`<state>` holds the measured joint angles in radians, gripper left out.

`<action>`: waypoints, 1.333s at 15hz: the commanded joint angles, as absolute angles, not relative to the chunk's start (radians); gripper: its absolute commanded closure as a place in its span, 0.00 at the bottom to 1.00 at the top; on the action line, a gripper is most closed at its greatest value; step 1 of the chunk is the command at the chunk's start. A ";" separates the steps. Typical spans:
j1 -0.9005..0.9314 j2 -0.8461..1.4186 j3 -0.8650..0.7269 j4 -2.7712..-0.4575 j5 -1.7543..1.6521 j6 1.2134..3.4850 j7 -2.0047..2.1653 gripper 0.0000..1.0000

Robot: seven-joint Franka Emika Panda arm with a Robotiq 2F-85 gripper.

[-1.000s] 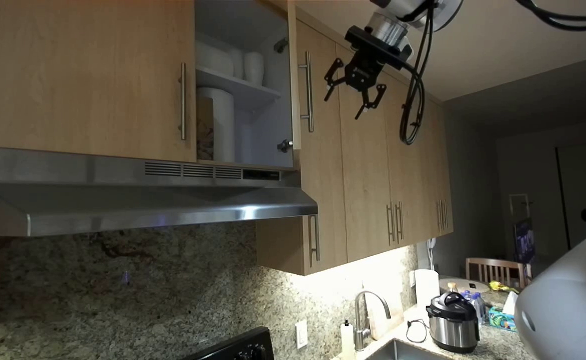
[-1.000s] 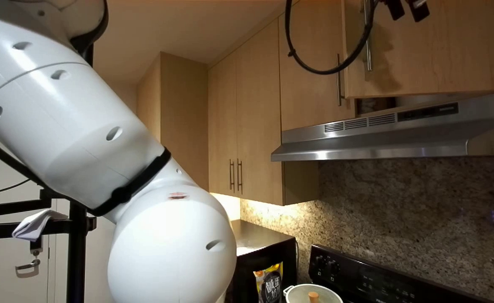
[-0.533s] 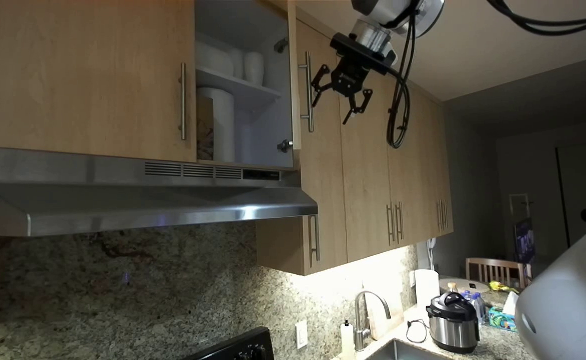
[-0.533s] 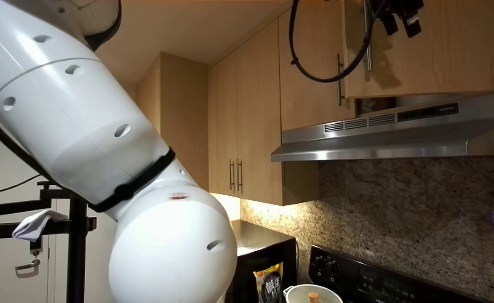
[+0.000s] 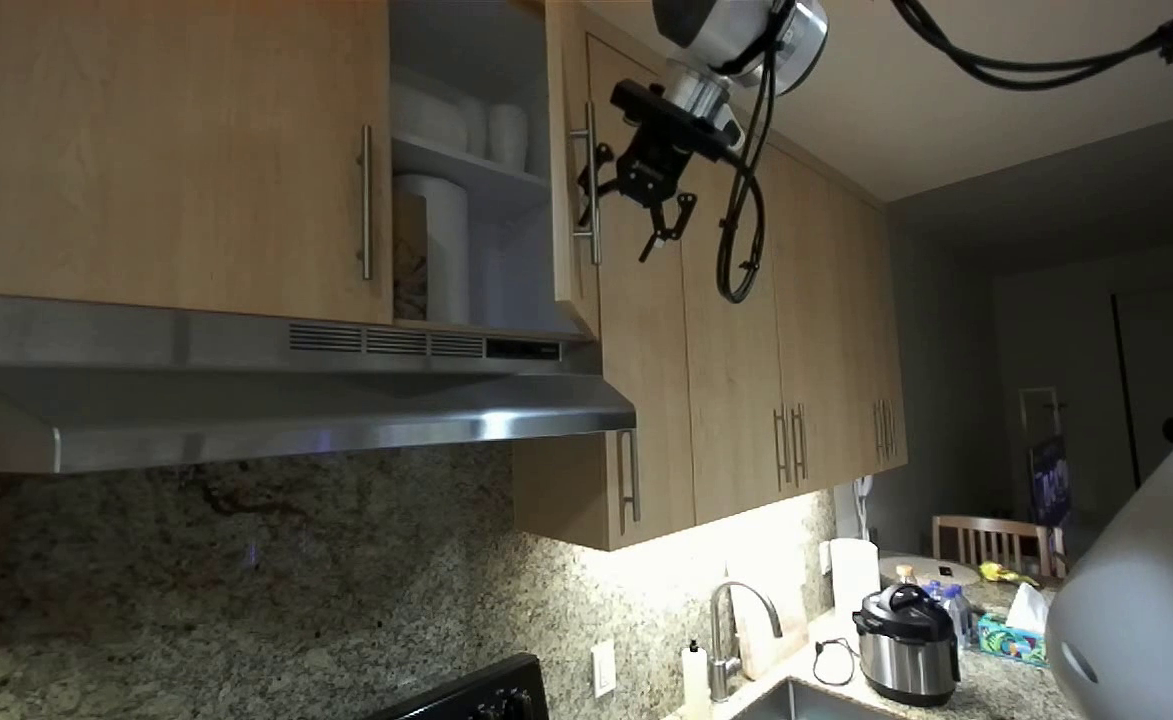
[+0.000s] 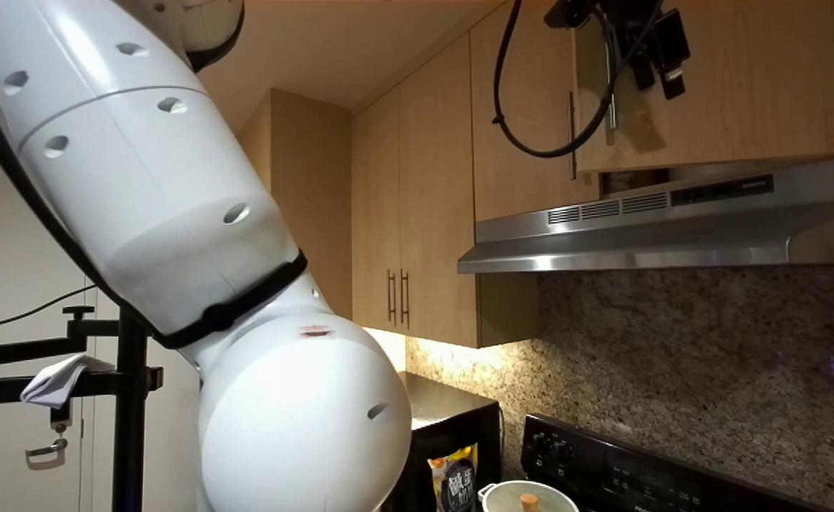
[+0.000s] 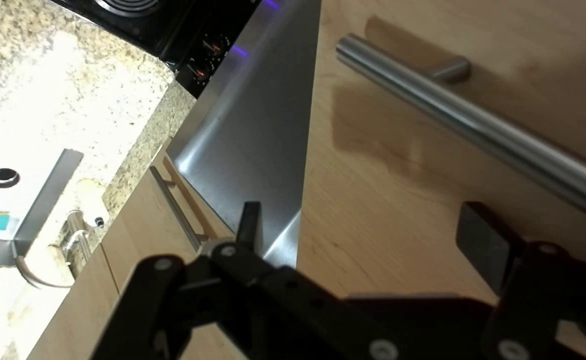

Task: Close the overhead cabinet door

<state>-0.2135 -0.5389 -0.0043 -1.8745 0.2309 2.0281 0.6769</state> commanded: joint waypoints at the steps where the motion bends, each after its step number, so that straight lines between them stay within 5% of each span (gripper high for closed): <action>1: -0.172 -0.491 -0.008 -1.827 0.276 1.986 0.713 0.00; 20: -0.160 -0.463 -0.019 -1.843 0.264 2.011 0.760 0.00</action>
<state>-0.1432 -0.4459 -0.0179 -1.8341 0.2843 1.9958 0.7249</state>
